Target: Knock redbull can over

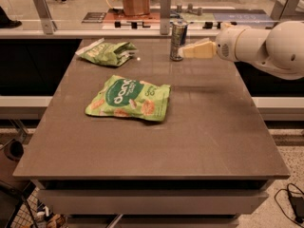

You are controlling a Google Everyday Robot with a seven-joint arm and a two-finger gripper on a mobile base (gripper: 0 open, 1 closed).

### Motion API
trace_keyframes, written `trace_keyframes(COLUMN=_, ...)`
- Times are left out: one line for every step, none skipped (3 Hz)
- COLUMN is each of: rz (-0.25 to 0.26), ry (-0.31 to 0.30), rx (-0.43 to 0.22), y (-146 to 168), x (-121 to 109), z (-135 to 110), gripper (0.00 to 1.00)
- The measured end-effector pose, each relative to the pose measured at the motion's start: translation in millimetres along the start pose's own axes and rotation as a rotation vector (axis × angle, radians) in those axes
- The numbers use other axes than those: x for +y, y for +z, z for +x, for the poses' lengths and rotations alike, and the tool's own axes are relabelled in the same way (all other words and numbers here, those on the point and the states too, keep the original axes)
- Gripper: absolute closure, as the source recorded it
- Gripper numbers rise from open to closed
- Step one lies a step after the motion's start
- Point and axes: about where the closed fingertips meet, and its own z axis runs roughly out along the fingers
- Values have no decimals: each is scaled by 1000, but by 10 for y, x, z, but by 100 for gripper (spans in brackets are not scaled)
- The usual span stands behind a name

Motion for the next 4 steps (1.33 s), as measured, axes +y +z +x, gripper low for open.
trace_keyframes(rz=-16, ry=21, rx=-49, y=216, x=-63, z=12, gripper=0)
trace_keyframes(rz=-40, ry=51, rx=-95, y=426, x=-112, z=45, gripper=0)
trace_keyframes(rz=-61, ry=74, rx=-115, y=559, x=-136, z=87, gripper=0)
trace_keyframes(rz=-77, ry=96, rx=-124, y=669, x=-139, z=128, gripper=0)
